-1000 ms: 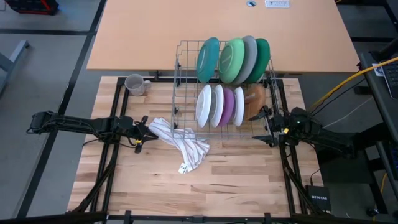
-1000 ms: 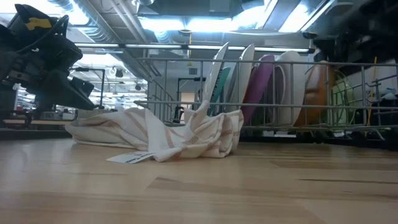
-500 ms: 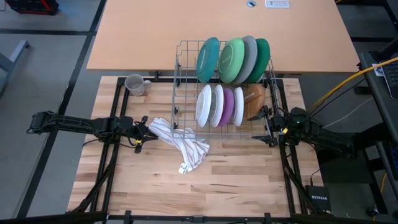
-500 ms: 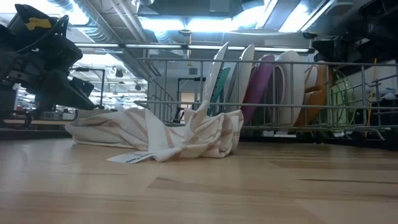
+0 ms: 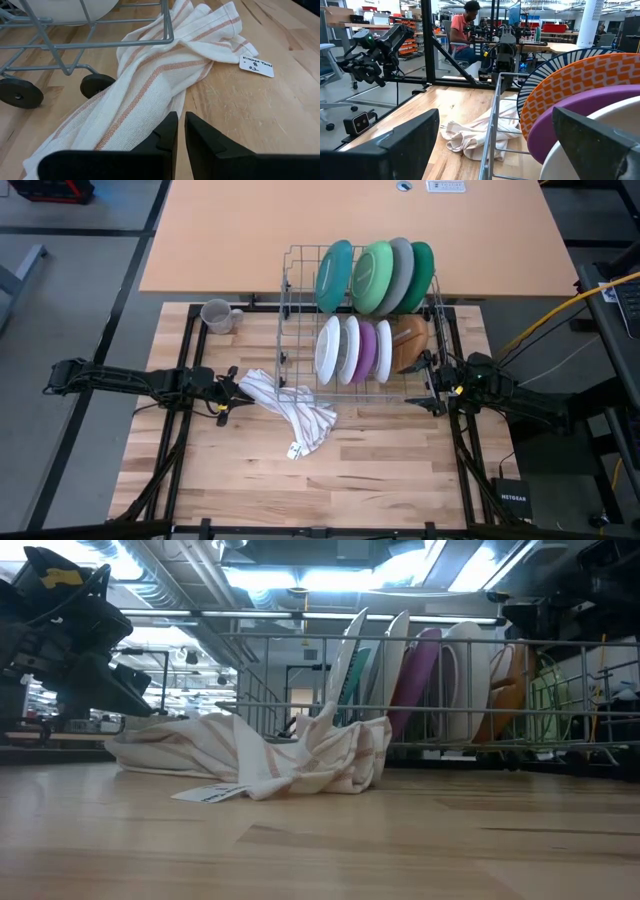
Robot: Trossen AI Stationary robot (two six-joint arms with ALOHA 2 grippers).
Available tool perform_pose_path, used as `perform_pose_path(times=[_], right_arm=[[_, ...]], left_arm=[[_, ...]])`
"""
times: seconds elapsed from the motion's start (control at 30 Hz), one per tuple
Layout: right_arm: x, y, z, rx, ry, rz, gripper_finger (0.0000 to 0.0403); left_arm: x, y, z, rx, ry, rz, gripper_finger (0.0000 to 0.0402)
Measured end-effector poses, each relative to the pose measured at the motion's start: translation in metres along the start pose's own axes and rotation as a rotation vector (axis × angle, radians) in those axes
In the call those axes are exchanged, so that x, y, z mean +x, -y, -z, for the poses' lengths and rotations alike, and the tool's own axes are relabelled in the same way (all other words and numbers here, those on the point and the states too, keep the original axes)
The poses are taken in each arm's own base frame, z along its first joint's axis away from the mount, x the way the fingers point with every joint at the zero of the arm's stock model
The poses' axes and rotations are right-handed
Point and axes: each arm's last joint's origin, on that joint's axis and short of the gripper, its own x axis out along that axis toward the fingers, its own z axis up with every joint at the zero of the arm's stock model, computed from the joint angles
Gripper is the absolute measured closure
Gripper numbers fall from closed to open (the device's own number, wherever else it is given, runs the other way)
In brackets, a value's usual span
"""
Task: Sort dishes
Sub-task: Return to Home Position
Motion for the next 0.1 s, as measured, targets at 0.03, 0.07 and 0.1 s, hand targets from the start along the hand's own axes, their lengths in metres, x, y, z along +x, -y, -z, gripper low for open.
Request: perform_pose_path(times=[0.03, 0.07, 0.1], right_arm=[[0.0000, 0.0000, 0.0000, 0.000, 0.000, 0.000, 0.0016], [0.0000, 0.0000, -0.0001, 0.000, 0.000, 0.000, 0.0016], [-0.0001, 0.0000, -0.0002, 0.000, 0.001, 0.000, 0.0016]], left_arm=[[0.0000, 0.0000, 0.0000, 0.000, 0.000, 0.000, 0.0375], [0.0000, 0.0000, 0.0000, 0.000, 0.000, 0.000, 0.0375], [0.0000, 0.0000, 0.0000, 0.000, 0.000, 0.000, 0.0375]])
